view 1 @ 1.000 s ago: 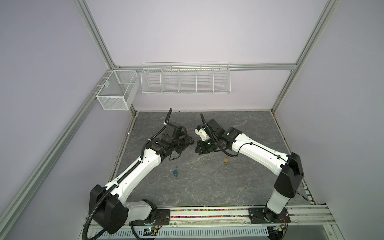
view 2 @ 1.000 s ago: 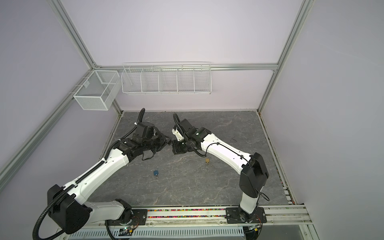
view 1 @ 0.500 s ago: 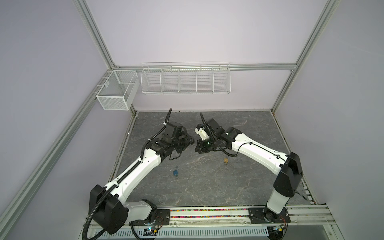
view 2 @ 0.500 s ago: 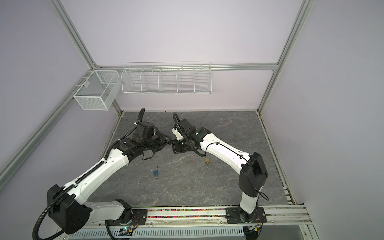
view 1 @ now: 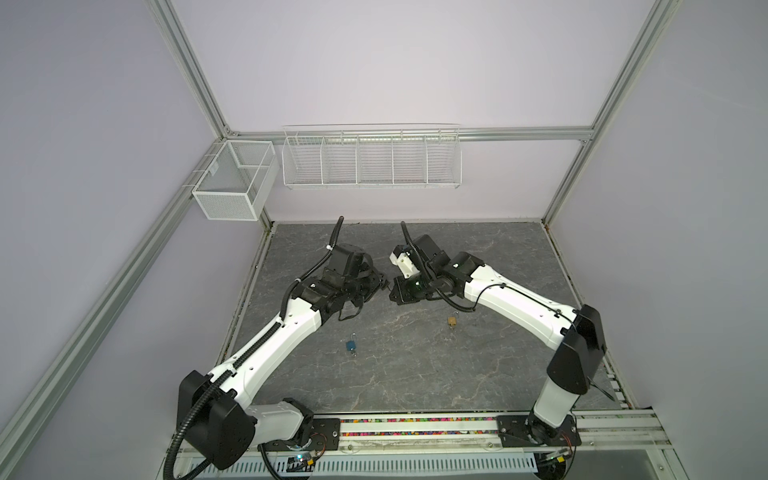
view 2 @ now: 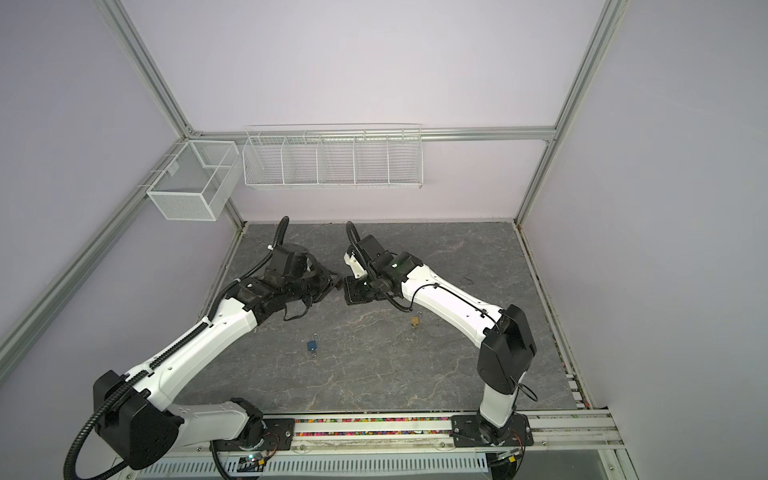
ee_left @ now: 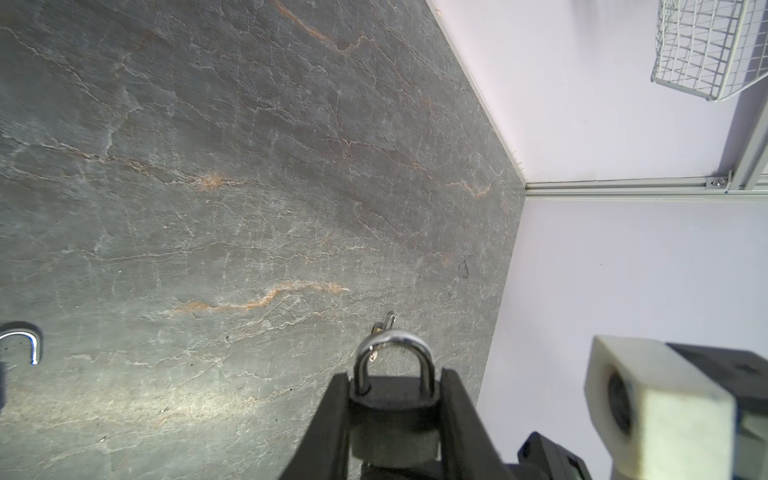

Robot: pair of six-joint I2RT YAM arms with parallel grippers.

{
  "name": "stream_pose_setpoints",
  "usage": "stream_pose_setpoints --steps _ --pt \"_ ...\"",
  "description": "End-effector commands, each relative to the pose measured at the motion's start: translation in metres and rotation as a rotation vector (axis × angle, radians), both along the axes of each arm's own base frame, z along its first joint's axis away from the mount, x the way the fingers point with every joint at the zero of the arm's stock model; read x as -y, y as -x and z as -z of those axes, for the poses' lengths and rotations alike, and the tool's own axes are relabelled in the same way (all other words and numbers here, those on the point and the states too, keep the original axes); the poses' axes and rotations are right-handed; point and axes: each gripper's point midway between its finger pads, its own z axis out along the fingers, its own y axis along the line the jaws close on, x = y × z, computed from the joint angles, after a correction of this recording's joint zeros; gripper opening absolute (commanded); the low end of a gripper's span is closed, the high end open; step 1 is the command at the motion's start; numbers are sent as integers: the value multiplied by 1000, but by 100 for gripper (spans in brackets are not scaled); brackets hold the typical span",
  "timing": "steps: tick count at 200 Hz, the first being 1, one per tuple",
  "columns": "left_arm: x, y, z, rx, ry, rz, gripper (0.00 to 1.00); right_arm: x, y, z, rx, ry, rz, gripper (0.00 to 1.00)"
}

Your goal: Unlock with the key

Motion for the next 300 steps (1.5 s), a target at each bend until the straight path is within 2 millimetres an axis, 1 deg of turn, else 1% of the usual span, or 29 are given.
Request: stream_pose_setpoints --steps 1,41,71,99,112,137,161,174,193,214,233,247,271,289,300 --pt "-7 1 -4 21 -15 -16 0 0 -4 -19 30 -34 8 6" --pt "-3 0 -5 23 -6 -7 0 -1 -6 -20 32 -36 16 6" --pt "0 2 -8 29 4 1 0 -3 -7 -16 21 -35 19 6" --pt "0 3 -3 16 -9 -1 0 -5 -8 -22 23 -53 18 7" --pt "1 3 -4 21 -5 2 0 -6 -7 -22 17 -58 16 6" --pt "-1 2 -2 18 -15 -2 0 -12 -5 -23 -18 -95 11 7" --pt "3 2 -5 25 -6 4 0 -13 -5 -21 -27 -98 16 6" --pt "-1 2 -2 20 -33 -4 0 -19 -3 -21 -35 -111 4 6" --pt "0 1 -3 22 -24 -8 0 -23 2 -18 -34 -99 -8 7" --pt "1 0 -7 30 -3 -16 0 -21 2 -11 -42 -80 -5 7" --pt "4 0 -9 31 12 -10 0 -21 3 -9 -43 -77 -6 6" --pt "4 -1 -7 27 10 -10 0 -22 6 -10 -37 -74 -15 6" --pt "2 -2 -7 29 2 -13 0 -19 7 -15 -26 -74 -14 7" --pt "-2 -2 -8 36 -25 -20 0 -15 7 -21 -7 -68 -7 6" --pt "-4 -2 -10 39 -34 -21 0 -10 7 -19 2 -50 -3 6"
